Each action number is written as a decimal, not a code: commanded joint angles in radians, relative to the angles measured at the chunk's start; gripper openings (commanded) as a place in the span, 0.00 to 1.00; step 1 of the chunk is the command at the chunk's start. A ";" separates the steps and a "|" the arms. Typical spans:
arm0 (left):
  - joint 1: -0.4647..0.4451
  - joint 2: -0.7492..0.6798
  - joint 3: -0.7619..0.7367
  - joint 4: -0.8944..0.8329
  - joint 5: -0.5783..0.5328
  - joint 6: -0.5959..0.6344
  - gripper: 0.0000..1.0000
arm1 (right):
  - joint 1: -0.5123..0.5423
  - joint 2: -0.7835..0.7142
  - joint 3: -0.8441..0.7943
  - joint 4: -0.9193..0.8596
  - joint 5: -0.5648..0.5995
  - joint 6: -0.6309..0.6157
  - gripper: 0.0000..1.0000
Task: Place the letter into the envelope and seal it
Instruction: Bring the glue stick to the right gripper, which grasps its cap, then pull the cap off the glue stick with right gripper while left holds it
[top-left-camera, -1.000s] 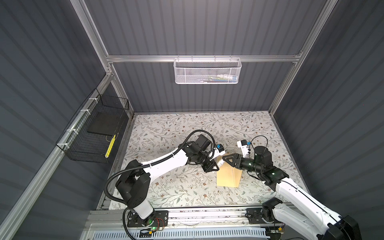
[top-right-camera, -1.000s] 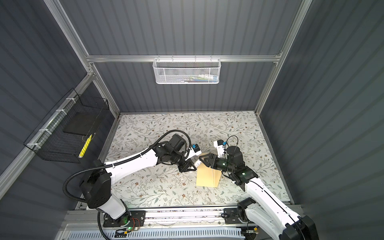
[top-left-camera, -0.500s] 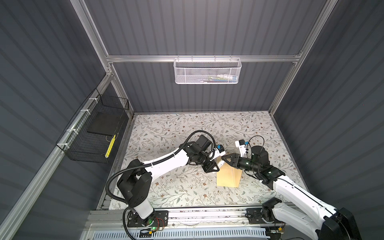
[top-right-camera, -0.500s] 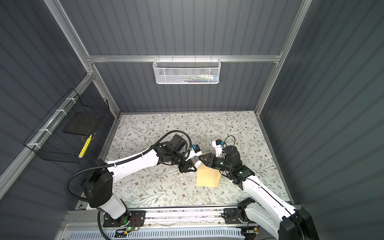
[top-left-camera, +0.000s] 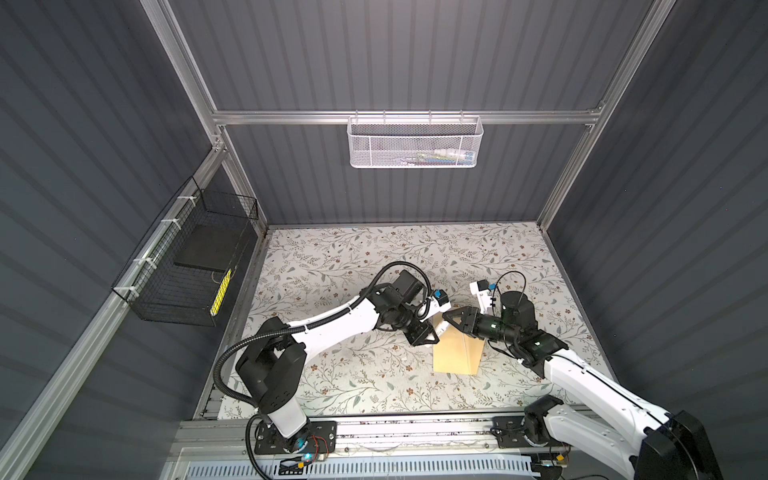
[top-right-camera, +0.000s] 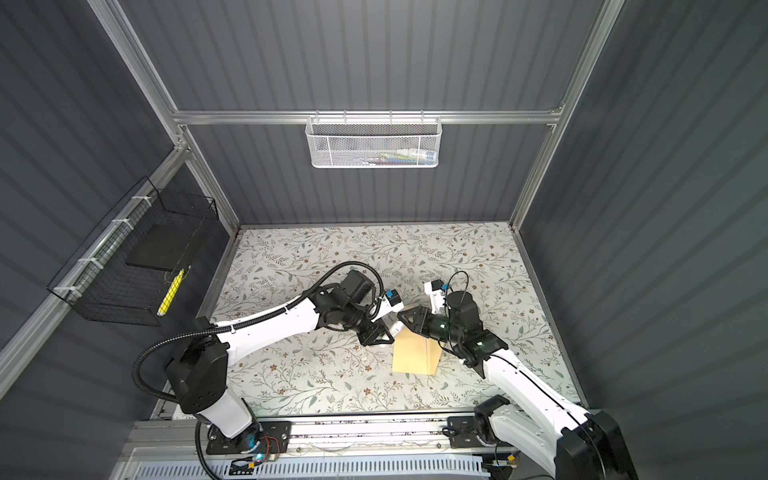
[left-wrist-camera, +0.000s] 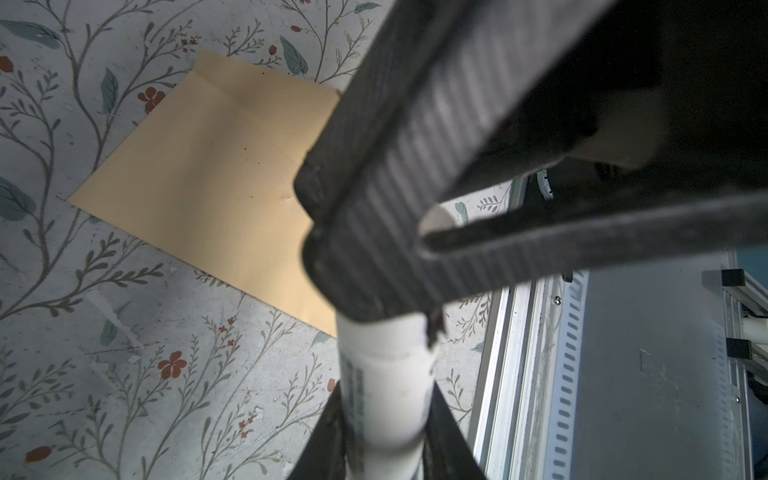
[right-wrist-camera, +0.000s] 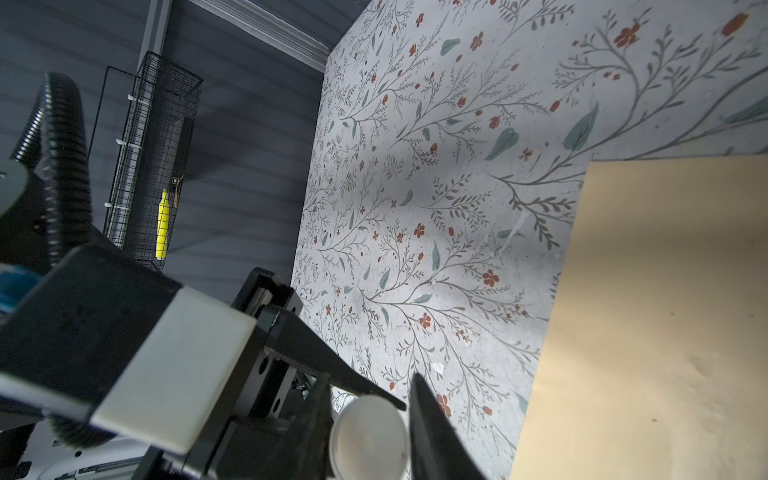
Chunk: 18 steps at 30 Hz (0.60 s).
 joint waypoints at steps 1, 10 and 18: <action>-0.007 0.017 0.026 0.021 0.027 -0.019 0.15 | 0.005 0.000 -0.006 0.002 -0.011 -0.001 0.40; -0.006 0.037 0.037 0.033 0.036 -0.028 0.15 | 0.009 -0.004 -0.025 0.005 -0.003 0.004 0.34; -0.007 0.050 0.009 0.071 0.050 -0.045 0.14 | 0.010 0.016 -0.006 -0.014 0.009 0.003 0.15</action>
